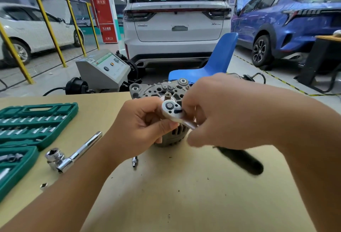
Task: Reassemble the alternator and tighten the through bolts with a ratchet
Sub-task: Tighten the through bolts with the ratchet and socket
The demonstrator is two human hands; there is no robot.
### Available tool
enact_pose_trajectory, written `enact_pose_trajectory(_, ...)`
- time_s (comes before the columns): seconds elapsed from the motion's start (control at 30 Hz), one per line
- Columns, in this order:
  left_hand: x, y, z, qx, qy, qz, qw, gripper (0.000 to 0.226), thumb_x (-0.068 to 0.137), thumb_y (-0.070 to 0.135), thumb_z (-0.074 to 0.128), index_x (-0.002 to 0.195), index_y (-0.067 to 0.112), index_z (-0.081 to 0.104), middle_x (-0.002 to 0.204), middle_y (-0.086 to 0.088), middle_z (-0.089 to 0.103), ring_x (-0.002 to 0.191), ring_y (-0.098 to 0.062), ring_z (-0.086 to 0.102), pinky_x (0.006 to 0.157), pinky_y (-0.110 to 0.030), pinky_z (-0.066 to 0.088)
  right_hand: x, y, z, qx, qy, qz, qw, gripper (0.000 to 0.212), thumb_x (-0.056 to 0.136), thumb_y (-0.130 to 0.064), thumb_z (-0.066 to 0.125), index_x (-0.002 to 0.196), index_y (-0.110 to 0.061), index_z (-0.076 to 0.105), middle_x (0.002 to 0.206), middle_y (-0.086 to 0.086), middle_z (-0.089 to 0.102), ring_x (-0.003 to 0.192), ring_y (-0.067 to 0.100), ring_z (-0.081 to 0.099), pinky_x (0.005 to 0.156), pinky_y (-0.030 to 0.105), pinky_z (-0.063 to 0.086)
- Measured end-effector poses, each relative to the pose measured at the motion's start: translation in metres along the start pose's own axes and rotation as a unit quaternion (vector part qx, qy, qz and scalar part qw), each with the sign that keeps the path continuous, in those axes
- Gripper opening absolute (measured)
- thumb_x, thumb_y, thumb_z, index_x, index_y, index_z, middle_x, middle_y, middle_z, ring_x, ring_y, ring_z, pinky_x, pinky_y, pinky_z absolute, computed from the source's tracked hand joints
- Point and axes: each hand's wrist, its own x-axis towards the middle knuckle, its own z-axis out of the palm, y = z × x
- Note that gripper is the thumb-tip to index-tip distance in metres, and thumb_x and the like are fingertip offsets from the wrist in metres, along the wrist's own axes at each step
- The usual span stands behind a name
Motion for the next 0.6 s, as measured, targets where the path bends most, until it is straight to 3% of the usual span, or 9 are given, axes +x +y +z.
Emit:
enact_pose_trajectory(0.03, 0.001, 0.0, 0.0, -0.001, 0.001, -0.004, 1.0, 0.017, 0.089, 0.016, 0.077, 0.101, 0.003, 0.074, 0.076, -0.004, 0.071, 0.047, -0.015, 0.062, 0.045, -0.023, 0.049, 0.0, 0.003, -0.002, 0.008, 0.018, 0.007, 1.0, 0.008, 0.078, -0.027, 0.069, 0.085, -0.028, 0.068, 0.079, -0.007, 0.067, 0.07, 0.019, 0.064, 0.056, 0.031, 0.054)
enact_pose_trajectory(0.1, 0.002, 0.001, -0.002, -0.001, -0.004, -0.01, 1.0, 0.016, 0.091, 0.018, 0.077, 0.101, 0.006, 0.073, 0.075, -0.001, 0.071, 0.047, -0.015, 0.062, 0.044, -0.023, 0.049, 0.001, 0.006, -0.002, -0.012, 0.08, 0.03, 0.996, 0.021, 0.083, -0.017, 0.063, 0.095, -0.033, 0.069, 0.087, -0.007, 0.063, 0.076, 0.02, 0.062, 0.059, 0.032, 0.05)
enact_pose_trajectory(0.17, 0.002, 0.001, -0.002, 0.0, -0.003, -0.009, 1.0, 0.014, 0.092, 0.021, 0.077, 0.099, 0.01, 0.073, 0.074, 0.002, 0.07, 0.047, -0.014, 0.062, 0.044, -0.023, 0.049, 0.002, 0.004, 0.0, -0.035, 0.114, 0.032, 0.992, 0.016, 0.086, -0.022, 0.061, 0.098, -0.031, 0.066, 0.085, -0.006, 0.058, 0.073, 0.019, 0.059, 0.055, 0.03, 0.042)
enact_pose_trajectory(0.27, 0.001, 0.002, -0.001, -0.015, 0.007, 0.007, 1.0, 0.008, 0.091, 0.028, 0.076, 0.093, 0.02, 0.074, 0.071, 0.008, 0.068, 0.048, -0.011, 0.061, 0.046, -0.019, 0.047, -0.002, -0.006, 0.001, 0.004, 0.019, -0.008, 1.0, 0.022, 0.08, -0.048, 0.069, 0.091, -0.031, 0.062, 0.072, -0.01, 0.056, 0.059, 0.009, 0.053, 0.04, 0.022, 0.038)
enact_pose_trajectory(0.33, 0.001, 0.004, -0.001, -0.015, -0.008, 0.019, 1.0, 0.01, 0.092, 0.033, 0.075, 0.095, 0.024, 0.076, 0.074, 0.009, 0.069, 0.049, -0.01, 0.06, 0.047, -0.017, 0.046, -0.006, -0.008, -0.004, -0.01, -0.02, -0.023, 1.0, 0.026, 0.075, -0.051, 0.072, 0.087, -0.029, 0.065, 0.068, -0.011, 0.06, 0.06, 0.006, 0.056, 0.04, 0.02, 0.042)
enact_pose_trajectory(0.4, 0.002, 0.004, -0.002, -0.01, -0.018, 0.012, 1.0, 0.014, 0.092, 0.03, 0.075, 0.099, 0.019, 0.078, 0.075, 0.007, 0.07, 0.05, -0.009, 0.06, 0.048, -0.016, 0.046, -0.006, -0.001, -0.008, -0.01, 0.008, -0.015, 1.0, 0.01, 0.081, -0.033, 0.07, 0.09, -0.032, 0.068, 0.077, -0.012, 0.065, 0.073, 0.008, 0.062, 0.05, 0.024, 0.046)
enact_pose_trajectory(0.47, 0.002, 0.003, -0.004, 0.0, -0.025, 0.01, 1.0, 0.01, 0.092, 0.026, 0.073, 0.099, 0.021, 0.077, 0.074, 0.008, 0.069, 0.05, -0.009, 0.06, 0.048, -0.015, 0.046, -0.003, 0.006, -0.007, -0.033, 0.075, 0.012, 0.997, 0.019, 0.085, -0.018, 0.06, 0.097, -0.032, 0.065, 0.087, -0.009, 0.062, 0.083, 0.016, 0.062, 0.06, 0.03, 0.048)
enact_pose_trajectory(0.53, 0.002, 0.002, -0.003, 0.004, -0.023, 0.013, 1.0, 0.007, 0.093, 0.027, 0.071, 0.098, 0.028, 0.076, 0.073, 0.006, 0.068, 0.05, -0.01, 0.06, 0.048, -0.016, 0.046, -0.001, 0.004, -0.005, -0.033, 0.11, 0.022, 0.993, 0.019, 0.086, -0.019, 0.058, 0.099, -0.031, 0.064, 0.086, -0.007, 0.059, 0.084, 0.02, 0.06, 0.061, 0.033, 0.048)
enact_pose_trajectory(0.6, 0.001, 0.0, -0.002, -0.001, -0.006, 0.018, 1.0, 0.011, 0.093, 0.029, 0.073, 0.101, 0.025, 0.077, 0.073, 0.001, 0.068, 0.049, -0.011, 0.058, 0.047, -0.02, 0.047, -0.002, -0.002, -0.004, 0.003, 0.056, -0.008, 0.998, 0.011, 0.085, -0.032, 0.065, 0.096, -0.032, 0.064, 0.081, -0.009, 0.058, 0.073, 0.012, 0.058, 0.051, 0.027, 0.041)
